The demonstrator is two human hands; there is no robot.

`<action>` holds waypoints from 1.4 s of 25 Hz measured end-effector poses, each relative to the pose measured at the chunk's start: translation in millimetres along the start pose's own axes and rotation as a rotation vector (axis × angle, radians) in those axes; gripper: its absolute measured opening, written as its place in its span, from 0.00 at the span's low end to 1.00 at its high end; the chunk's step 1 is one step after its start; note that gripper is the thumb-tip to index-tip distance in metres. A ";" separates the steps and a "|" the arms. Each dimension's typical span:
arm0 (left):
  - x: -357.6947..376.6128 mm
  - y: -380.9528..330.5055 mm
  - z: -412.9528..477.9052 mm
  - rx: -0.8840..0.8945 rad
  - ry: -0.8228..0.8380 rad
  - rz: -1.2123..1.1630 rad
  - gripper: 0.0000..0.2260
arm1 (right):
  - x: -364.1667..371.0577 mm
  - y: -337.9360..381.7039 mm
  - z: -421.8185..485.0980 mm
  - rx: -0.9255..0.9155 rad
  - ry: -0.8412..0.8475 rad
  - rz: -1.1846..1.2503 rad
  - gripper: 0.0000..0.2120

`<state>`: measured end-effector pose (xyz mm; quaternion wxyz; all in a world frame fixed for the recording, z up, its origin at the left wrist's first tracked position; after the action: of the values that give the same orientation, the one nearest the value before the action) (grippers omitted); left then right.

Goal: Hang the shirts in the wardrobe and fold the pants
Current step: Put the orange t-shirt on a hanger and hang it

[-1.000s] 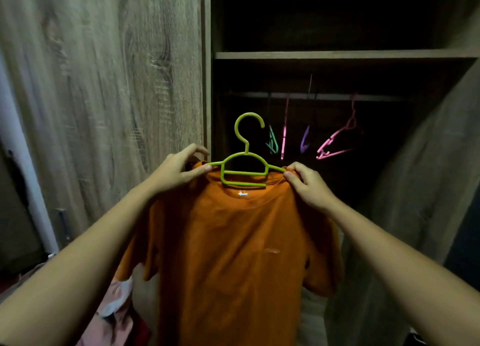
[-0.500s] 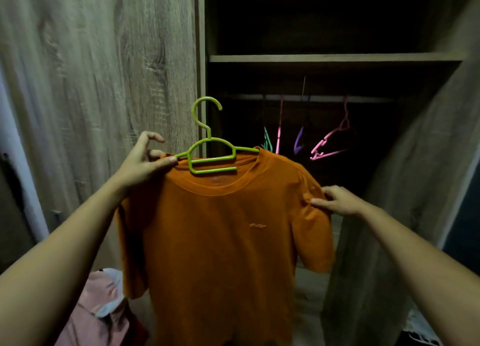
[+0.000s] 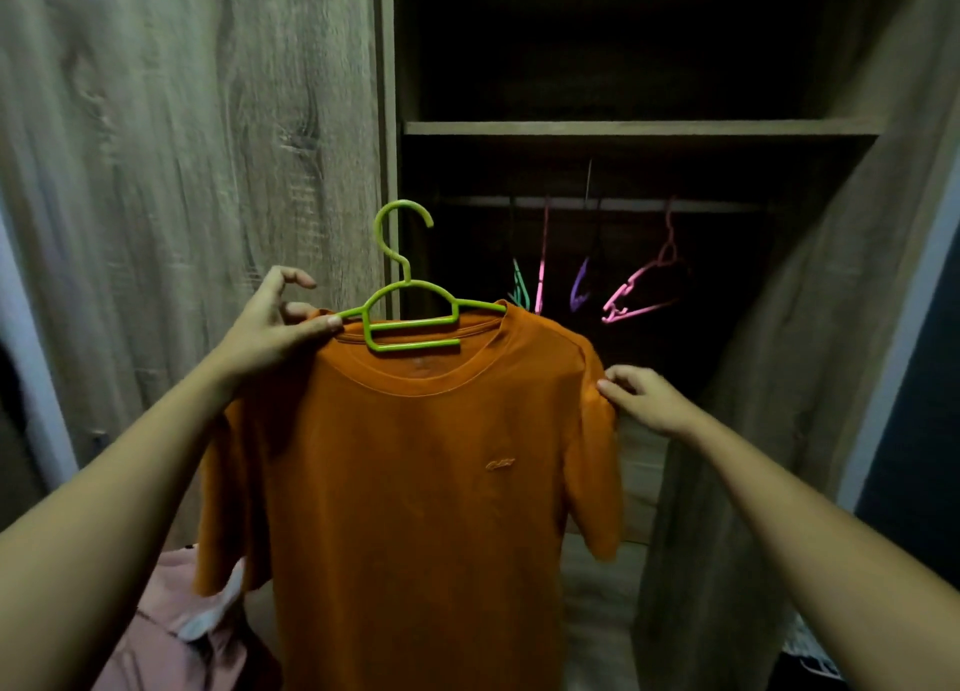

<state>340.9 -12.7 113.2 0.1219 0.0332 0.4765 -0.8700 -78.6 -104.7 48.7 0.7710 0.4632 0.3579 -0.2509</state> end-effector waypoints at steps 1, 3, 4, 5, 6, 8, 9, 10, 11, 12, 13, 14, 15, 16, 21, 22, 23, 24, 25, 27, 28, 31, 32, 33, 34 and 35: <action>-4.4 -1.1 -0.1 0.015 -0.002 0.074 0.14 | 1.6 -1.5 -2.4 -0.005 -0.026 0.096 0.11; -11.5 -3.7 -1.7 0.006 0.043 0.197 0.10 | 0.5 -2.6 -2.3 0.077 -0.076 0.355 0.14; -12.7 -5.2 -3.6 -0.016 0.060 0.196 0.12 | 0.0 -3.9 1.3 0.136 -0.090 0.446 0.14; -12.2 -6.5 -5.9 -0.036 0.067 0.172 0.13 | -2.0 -2.9 4.6 0.197 -0.107 0.486 0.14; -11.0 -8.3 -7.6 -0.053 0.064 0.142 0.12 | -4.9 0.4 8.2 0.238 -0.125 0.463 0.15; -8.9 -9.8 -9.1 -0.060 0.047 0.066 0.07 | -9.0 14.4 7.0 0.230 -0.171 0.312 0.18; -8.4 -9.0 -9.2 -0.060 0.031 0.037 0.07 | -9.1 20.5 2.5 0.211 -0.196 0.273 0.20; -8.8 -8.6 -8.4 -0.058 0.006 0.026 0.07 | -7.4 24.9 -4.4 0.170 -0.226 0.280 0.20; -9.7 -7.7 -6.6 -0.052 -0.015 0.029 0.07 | -3.2 28.7 -12.6 0.085 -0.264 0.310 0.16; -10.9 -7.7 -4.9 -0.051 -0.030 0.029 0.07 | 1.3 31.0 -20.5 -0.017 -0.291 0.293 0.10; -11.8 -7.5 -3.2 -0.054 -0.036 0.031 0.07 | 6.8 31.9 -25.7 -0.106 -0.294 0.225 0.06; -13.0 -7.7 -2.0 -0.063 -0.038 0.035 0.07 | 10.8 32.0 -28.3 -0.173 -0.292 0.162 0.06; -13.8 -6.8 -0.3 -0.073 -0.028 0.033 0.07 | 12.4 30.4 -27.2 -0.203 -0.299 0.156 0.05; -14.5 -5.8 0.8 -0.089 -0.010 0.033 0.07 | 11.4 30.0 -25.6 -0.174 -0.306 0.200 0.06; -13.6 2.5 -3.1 -0.120 0.064 0.035 0.08 | -3.3 14.2 -10.6 0.133 -0.239 0.663 0.10; -12.6 3.9 -3.8 -0.119 0.052 0.011 0.08 | -4.7 11.1 -8.6 0.183 -0.206 0.668 0.10; -11.9 5.9 -4.0 -0.113 0.036 -0.005 0.08 | -5.5 8.7 -7.8 0.221 -0.150 0.616 0.11; -11.5 7.6 -3.8 -0.105 0.025 0.001 0.08 | -5.7 5.7 -6.8 0.239 -0.103 0.539 0.10; -11.1 10.5 -3.3 -0.099 0.025 0.020 0.08 | -6.0 4.4 -5.5 0.227 -0.080 0.468 0.09; -9.3 13.4 -4.2 -0.108 0.043 0.039 0.06 | -9.8 13.5 -4.8 0.108 -0.181 0.341 0.08; -7.7 15.1 -4.0 -0.108 0.064 0.043 0.10 | -12.4 21.5 -3.5 0.017 -0.297 0.250 0.10; 7.5 17.8 0.9 -0.092 0.103 0.103 0.11 | -11.6 58.9 5.0 -0.257 -0.304 -0.238 0.18; 15.4 14.9 1.0 -0.077 0.120 0.105 0.07 | -9.1 69.0 8.3 -0.280 -0.217 -0.346 0.18; 22.6 11.9 -0.1 -0.060 0.140 0.121 0.06 | -5.7 77.0 10.3 -0.292 -0.154 -0.361 0.15; 28.3 7.4 -1.6 -0.052 0.171 0.137 0.08 | -2.5 80.6 11.6 -0.302 -0.129 -0.298 0.11; 30.4 3.5 -2.8 -0.053 0.211 0.144 0.10 | 0.3 79.3 12.9 -0.313 -0.130 -0.214 0.07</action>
<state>312.1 -17.6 103.5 0.1343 0.1554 0.5058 -0.8378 -17.2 -80.9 94.8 0.8240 0.2799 0.3890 -0.3021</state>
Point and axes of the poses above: each hand's wrist, its own z-axis towards the middle knuckle, its own x-axis out of the palm, y = z × x, the point moved 1 cm from there along z, towards the middle knuckle, and after that the axes turned 8 degrees about -z, right-handed, at the moved point
